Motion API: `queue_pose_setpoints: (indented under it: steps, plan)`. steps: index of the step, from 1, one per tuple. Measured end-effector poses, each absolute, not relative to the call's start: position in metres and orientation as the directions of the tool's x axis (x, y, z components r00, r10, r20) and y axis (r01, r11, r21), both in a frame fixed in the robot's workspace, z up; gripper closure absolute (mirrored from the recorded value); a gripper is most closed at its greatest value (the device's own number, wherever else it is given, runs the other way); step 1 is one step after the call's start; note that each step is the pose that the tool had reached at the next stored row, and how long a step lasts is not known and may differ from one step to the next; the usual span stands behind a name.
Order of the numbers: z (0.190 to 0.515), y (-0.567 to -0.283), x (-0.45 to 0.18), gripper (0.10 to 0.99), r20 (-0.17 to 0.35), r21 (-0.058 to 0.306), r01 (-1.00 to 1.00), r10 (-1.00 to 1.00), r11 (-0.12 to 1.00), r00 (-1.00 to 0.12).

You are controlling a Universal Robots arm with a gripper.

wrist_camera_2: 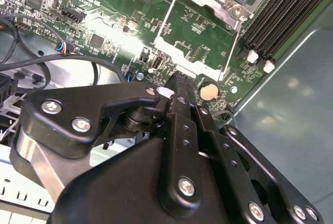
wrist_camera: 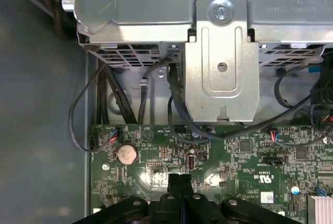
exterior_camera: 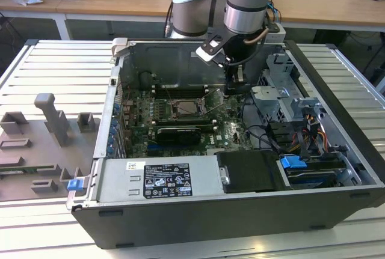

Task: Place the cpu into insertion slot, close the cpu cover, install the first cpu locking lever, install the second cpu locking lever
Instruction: 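Close the cpu cover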

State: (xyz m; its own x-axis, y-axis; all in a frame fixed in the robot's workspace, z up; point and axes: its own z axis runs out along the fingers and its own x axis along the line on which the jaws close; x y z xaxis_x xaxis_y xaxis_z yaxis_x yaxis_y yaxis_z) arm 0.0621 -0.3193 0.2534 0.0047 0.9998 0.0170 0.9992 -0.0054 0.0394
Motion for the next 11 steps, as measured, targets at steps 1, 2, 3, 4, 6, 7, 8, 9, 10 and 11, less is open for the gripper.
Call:
queue_pose_setpoints:
  steps: [1, 2, 3, 4, 6, 7, 8, 9, 10, 11]
  plan:
    - [0.2525, -0.3192, 0.0636, 0.980, 0.017, 0.039, 0.999, 1.000, -0.005, 0.005]
    - [0.2514, -0.3192, 0.0643, 0.980, 0.017, 0.039, 0.999, 1.000, -0.005, 0.005]
    - [0.2502, -0.3192, 0.0643, 0.980, 0.017, 0.039, 0.999, 1.000, -0.006, 0.005]
    - [0.2489, -0.3192, 0.0643, 0.980, 0.017, 0.039, 0.999, 1.000, -0.006, 0.005]
    - [0.2477, -0.3192, 0.0643, 0.980, 0.017, 0.038, 0.999, 1.000, -0.005, 0.005]
    - [0.2476, -0.3193, 0.0639, 0.980, 0.017, 0.038, 0.999, 1.000, -0.005, 0.005]
    - [0.2473, -0.3192, 0.0625, 0.980, 0.017, 0.038, 0.999, 1.000, -0.005, 0.005]
    - [0.2473, -0.3193, 0.0617, 0.980, 0.017, 0.037, 0.999, 1.000, -0.005, 0.005]
    - [0.2473, -0.3192, 0.0614, 0.980, 0.017, 0.037, 0.999, 1.000, -0.005, 0.005]
    - [0.2472, -0.3192, 0.0613, 0.980, 0.017, 0.037, 0.999, 1.000, -0.005, 0.005]
